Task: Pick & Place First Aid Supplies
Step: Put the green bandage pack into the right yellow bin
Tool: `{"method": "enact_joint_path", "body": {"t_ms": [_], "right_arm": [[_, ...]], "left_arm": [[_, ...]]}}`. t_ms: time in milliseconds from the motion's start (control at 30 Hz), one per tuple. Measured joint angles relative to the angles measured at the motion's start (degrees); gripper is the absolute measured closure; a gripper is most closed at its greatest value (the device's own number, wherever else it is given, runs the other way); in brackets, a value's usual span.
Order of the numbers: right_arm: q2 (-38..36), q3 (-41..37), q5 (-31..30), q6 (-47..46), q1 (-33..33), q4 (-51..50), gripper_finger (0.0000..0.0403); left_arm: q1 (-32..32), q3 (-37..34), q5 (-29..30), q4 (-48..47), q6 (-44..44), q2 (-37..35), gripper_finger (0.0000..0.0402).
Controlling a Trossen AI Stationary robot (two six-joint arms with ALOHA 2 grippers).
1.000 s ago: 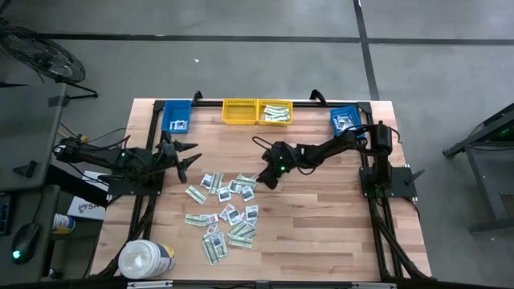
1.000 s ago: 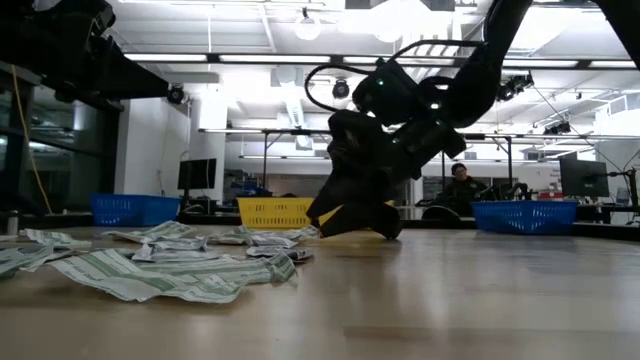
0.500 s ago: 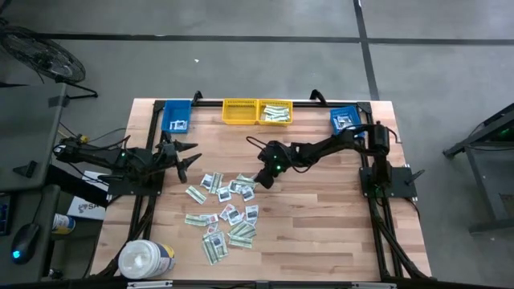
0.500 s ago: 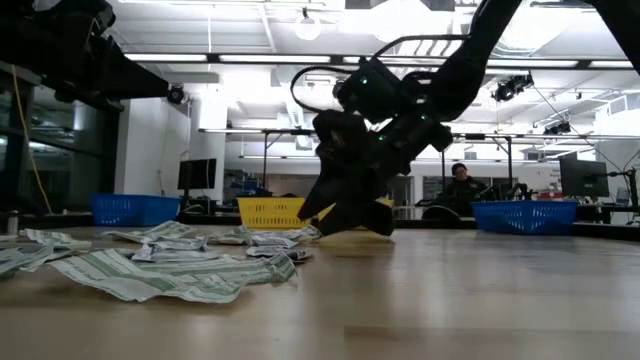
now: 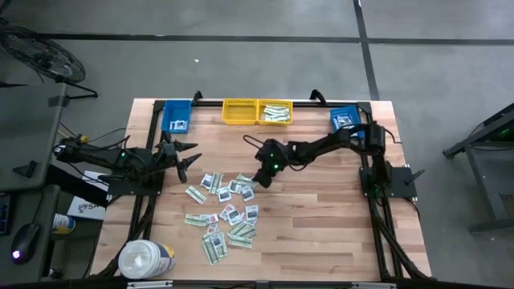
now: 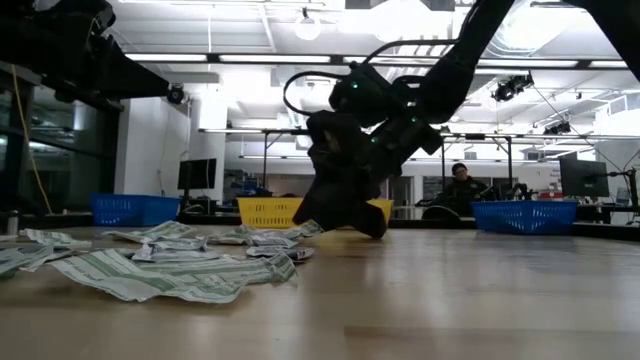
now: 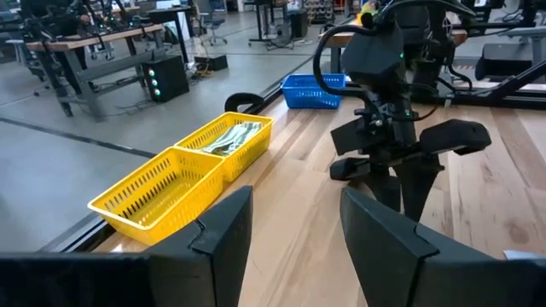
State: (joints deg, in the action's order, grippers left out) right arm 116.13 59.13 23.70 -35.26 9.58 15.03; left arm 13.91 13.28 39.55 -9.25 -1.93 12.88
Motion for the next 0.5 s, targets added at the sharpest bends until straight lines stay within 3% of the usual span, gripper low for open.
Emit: {"method": "enact_joint_path", "body": {"t_ms": [500], "right_arm": [[-0.7,0.0,2.7,3.0,1.2,-0.3,0.0378]], "left_arm": [[0.0,0.0,0.0,-0.1,0.0,0.0,0.0225]]}}
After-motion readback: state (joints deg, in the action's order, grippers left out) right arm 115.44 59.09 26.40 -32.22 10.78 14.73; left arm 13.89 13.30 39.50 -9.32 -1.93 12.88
